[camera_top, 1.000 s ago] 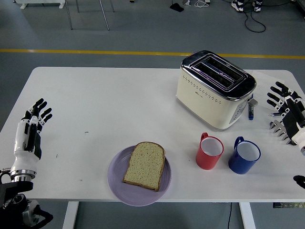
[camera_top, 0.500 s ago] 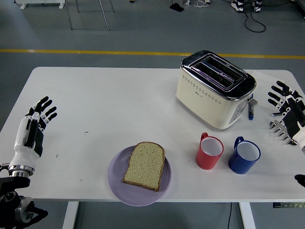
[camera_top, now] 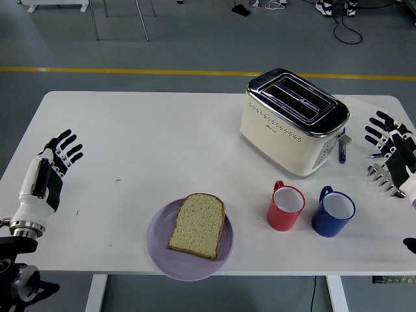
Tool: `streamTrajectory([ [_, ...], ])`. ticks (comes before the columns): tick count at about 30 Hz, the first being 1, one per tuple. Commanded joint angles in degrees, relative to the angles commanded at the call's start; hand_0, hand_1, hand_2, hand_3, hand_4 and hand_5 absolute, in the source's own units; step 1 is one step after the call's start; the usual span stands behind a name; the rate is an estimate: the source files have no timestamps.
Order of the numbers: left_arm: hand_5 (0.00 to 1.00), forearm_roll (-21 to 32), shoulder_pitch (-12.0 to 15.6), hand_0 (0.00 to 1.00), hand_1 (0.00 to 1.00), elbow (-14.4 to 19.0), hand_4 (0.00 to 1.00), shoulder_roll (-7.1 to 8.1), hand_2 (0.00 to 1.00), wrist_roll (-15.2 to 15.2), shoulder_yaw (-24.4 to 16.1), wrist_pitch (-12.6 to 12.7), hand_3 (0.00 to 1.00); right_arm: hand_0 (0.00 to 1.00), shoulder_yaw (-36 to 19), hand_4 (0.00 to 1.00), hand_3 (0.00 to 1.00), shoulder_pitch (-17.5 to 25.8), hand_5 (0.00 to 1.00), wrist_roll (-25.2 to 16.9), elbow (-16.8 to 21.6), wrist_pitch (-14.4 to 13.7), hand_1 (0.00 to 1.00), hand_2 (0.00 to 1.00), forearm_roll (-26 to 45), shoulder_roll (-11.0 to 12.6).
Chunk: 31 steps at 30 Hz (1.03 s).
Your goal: Push plate across desktop,pick up the break from the machine,place the break in the plate
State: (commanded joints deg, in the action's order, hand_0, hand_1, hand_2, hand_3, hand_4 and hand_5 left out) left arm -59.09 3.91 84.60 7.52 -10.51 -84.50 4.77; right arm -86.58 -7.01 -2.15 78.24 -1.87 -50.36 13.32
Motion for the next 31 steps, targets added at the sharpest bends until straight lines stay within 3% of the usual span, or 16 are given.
streamTrajectory([
  [31, 0.998, -0.25, 0.30, 0.827, 0.831, -0.49, 0.572, 0.08, 0.876, 1.71, 0.10, -1.93, 0.841, 0.859, -0.05, 0.510, 0.794, 0.66, 0.600, -0.07, -0.12, 0.35, 0.795, 0.806, -0.04, 0.20],
])
